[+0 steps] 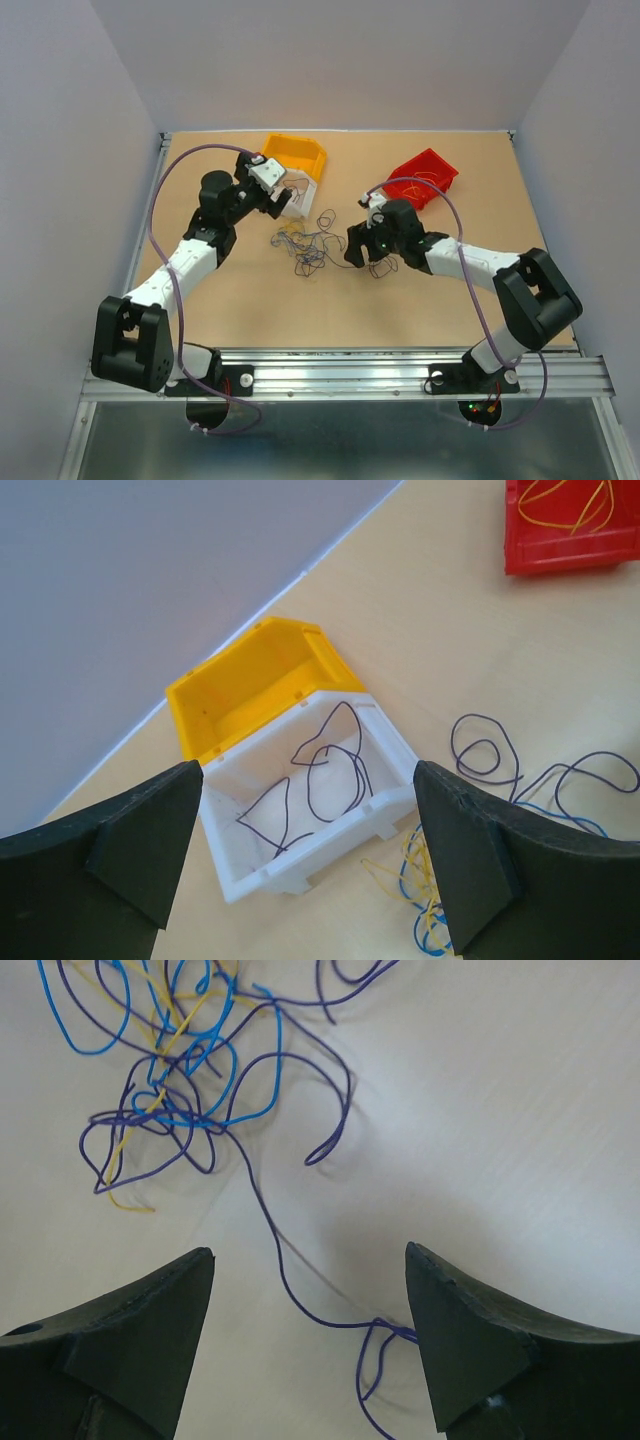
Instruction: Untangle the cables
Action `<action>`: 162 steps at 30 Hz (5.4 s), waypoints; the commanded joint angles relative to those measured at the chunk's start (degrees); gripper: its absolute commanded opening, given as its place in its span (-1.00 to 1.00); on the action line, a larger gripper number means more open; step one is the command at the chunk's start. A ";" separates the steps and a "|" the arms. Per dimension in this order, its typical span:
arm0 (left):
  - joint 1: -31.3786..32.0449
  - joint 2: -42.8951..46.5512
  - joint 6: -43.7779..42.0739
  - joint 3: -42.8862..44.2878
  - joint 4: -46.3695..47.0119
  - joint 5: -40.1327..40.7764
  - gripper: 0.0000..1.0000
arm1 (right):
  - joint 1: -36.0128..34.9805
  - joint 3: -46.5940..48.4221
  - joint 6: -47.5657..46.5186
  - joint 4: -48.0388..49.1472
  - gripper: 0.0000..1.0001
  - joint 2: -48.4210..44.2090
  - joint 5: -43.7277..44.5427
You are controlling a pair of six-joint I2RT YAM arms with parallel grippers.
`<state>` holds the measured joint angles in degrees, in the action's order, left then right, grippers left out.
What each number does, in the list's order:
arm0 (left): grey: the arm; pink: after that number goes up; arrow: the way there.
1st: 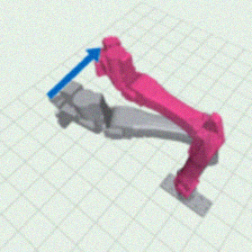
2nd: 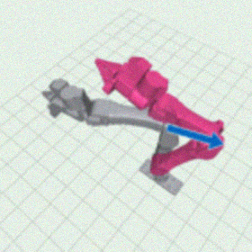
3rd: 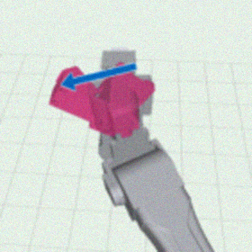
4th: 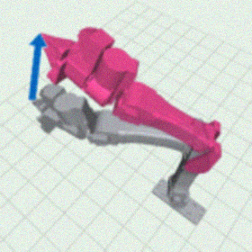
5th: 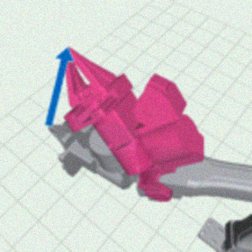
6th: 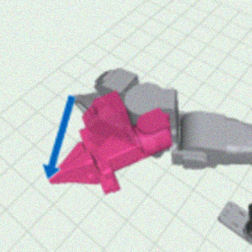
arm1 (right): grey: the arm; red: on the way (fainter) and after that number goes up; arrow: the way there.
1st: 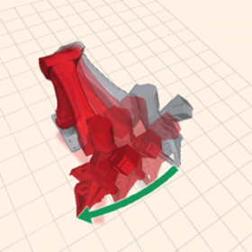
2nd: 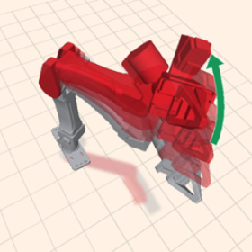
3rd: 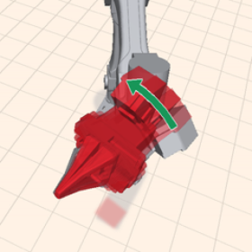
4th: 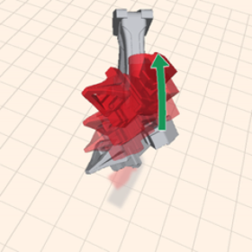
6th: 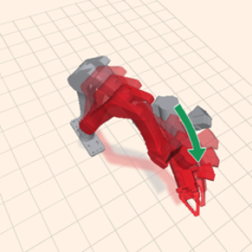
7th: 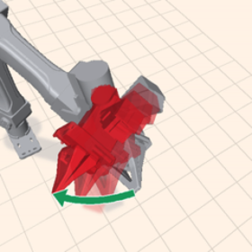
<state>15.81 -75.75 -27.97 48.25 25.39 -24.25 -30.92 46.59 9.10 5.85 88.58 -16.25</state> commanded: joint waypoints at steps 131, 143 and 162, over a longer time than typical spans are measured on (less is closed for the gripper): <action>15.21 -3.88 -1.04 -0.61 -1.22 -38.06 0.87 | -9.60 -10.29 8.91 49.43 -0.99 -11.41 -7.83; 15.21 -2.57 -2.36 -1.32 -1.83 -35.96 -0.56 | -9.60 -12.40 8.30 50.75 -0.94 -13.07 -4.32; 10.73 -10.37 8.44 8.24 0.98 -3.99 -1.00 | -9.69 -17.05 7.95 50.40 0.67 -18.08 10.10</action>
<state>27.73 -83.61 -24.51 51.16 23.18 -43.24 -40.58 30.92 17.56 53.19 72.58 -10.31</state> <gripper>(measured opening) 0.055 0.831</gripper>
